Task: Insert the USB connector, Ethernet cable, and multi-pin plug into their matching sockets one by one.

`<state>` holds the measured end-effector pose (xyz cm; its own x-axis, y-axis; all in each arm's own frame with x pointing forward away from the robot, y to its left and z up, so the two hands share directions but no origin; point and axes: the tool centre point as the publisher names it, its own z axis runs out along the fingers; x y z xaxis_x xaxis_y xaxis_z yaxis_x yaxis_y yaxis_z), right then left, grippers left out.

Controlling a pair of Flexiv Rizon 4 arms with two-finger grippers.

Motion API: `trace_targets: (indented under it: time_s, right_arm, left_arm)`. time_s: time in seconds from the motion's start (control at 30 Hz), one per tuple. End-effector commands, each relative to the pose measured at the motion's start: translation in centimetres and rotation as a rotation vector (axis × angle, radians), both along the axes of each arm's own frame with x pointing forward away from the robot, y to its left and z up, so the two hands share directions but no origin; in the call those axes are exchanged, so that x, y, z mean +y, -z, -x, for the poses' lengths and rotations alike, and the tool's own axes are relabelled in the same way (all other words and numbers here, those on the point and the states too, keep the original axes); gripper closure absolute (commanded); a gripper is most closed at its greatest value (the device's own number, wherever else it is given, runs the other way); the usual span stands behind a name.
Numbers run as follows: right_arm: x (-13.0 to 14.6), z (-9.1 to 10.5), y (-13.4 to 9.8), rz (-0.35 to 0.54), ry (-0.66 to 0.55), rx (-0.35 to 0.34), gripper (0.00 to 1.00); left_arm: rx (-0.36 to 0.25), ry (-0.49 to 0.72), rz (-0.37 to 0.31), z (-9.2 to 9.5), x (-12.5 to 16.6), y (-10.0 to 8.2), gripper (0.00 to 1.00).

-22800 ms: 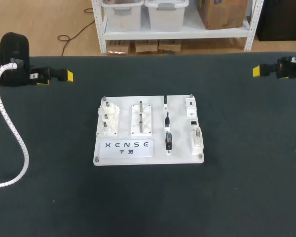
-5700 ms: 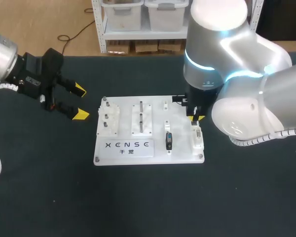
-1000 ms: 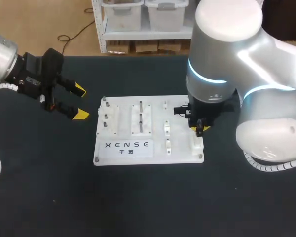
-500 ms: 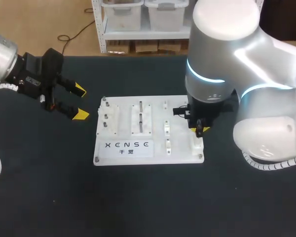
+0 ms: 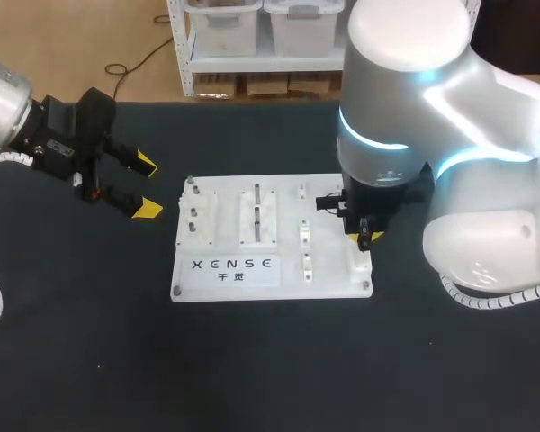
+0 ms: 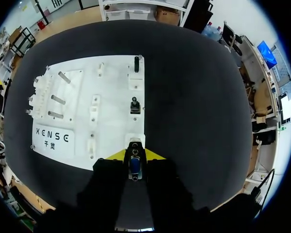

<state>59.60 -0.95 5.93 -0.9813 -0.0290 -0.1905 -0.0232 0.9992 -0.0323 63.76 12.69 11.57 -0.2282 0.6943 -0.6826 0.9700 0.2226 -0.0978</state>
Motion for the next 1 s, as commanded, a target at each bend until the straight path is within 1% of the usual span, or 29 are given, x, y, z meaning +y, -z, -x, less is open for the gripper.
trace_targets:
  time_s: [0.03, 0.07, 0.1, 0.17, 0.23, 0.27, 0.3, 0.6, 0.83, 1.0]
  right_arm:
    - [0.0, 0.5, 0.4, 0.011, -0.001, -0.013, 1.00]
    - [0.0, 0.5, 0.5, 0.011, -0.006, -0.025, 1.00]
    - [0.1, 0.6, 0.5, 0.016, -0.011, -0.050, 1.00]
    - [0.1, 0.7, 0.8, 0.011, -0.007, -0.067, 1.00]
    - [0.1, 0.9, 1.0, 0.007, -0.012, -0.107, 1.00]
    - [0.1, 1.0, 1.1, 0.011, -0.011, -0.114, 1.00]
    - [0.1, 1.1, 1.3, 0.000, 0.002, -0.102, 1.00]
    - [-0.3, 1.3, 2.4, 0.001, 0.017, -0.106, 1.00]
    - [0.0, 0.7, 4.4, -0.009, 0.050, -0.049, 1.00]
    - [0.2, 0.0, 5.7, -0.008, 0.050, -0.023, 1.00]
  left_arm:
    - [-0.002, 0.001, 0.002, 0.0, 0.0, 0.1, 0.00]
    - [-0.002, 0.001, 0.002, 0.0, 0.0, 0.1, 0.00]
    - [-0.002, 0.001, 0.002, 0.0, 0.0, 0.1, 0.00]
    - [-0.002, 0.001, 0.002, 0.0, 0.0, 0.1, 0.00]
    - [-0.002, 0.001, 0.002, 0.0, 0.0, 0.1, 0.00]
    - [-0.002, 0.001, 0.002, 0.0, 0.0, 0.1, 0.00]
    - [-0.002, 0.001, 0.002, 0.0, 0.0, 0.1, 0.00]
    - [-0.002, 0.001, 0.002, 0.0, 0.0, 0.1, 0.00]
    - [-0.002, 0.001, 0.002, 0.0, 0.0, 0.1, 0.00]
    - [-0.002, 0.001, 0.002, 0.0, 0.0, 0.1, 0.00]
